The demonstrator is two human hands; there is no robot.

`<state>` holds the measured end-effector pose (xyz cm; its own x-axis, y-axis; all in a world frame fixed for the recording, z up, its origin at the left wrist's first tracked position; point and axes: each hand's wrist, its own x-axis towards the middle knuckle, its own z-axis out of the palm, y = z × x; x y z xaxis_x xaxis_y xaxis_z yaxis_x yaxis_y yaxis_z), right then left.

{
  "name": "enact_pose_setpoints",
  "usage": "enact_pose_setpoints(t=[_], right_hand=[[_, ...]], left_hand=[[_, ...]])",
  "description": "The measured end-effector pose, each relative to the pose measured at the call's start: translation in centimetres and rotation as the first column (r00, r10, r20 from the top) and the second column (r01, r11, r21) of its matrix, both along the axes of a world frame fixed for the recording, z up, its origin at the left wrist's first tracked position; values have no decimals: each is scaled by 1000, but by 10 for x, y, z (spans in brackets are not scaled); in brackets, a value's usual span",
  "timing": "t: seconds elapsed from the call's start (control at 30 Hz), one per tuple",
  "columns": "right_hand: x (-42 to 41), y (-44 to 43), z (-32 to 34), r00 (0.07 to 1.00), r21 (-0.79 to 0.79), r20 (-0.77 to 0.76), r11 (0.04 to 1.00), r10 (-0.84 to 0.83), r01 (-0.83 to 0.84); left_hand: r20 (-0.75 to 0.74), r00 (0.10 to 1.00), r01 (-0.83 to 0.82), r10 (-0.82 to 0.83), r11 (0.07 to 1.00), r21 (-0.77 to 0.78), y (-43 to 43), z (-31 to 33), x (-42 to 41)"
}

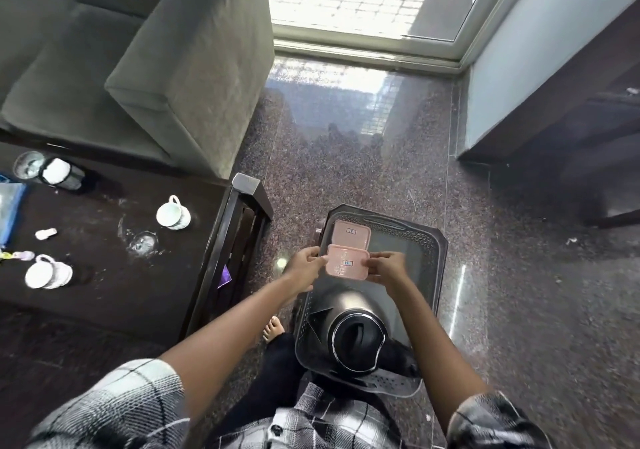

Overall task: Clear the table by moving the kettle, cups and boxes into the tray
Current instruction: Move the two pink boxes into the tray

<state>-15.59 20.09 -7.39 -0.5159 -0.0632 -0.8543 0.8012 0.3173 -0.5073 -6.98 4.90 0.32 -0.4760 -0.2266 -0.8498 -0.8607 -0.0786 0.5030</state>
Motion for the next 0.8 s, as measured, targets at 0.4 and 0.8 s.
enact_pose_setpoints(t=[0.4,0.8], right_hand=[[4,-13,-53,998,136,3,989,-57,56],[4,-13,-72,998,138,-51,989,-47,53]], left_hand=[[90,996,-4,3,1000,15,-27,-3,31],[63,998,7,-8,1000,21,-29,-1,32]])
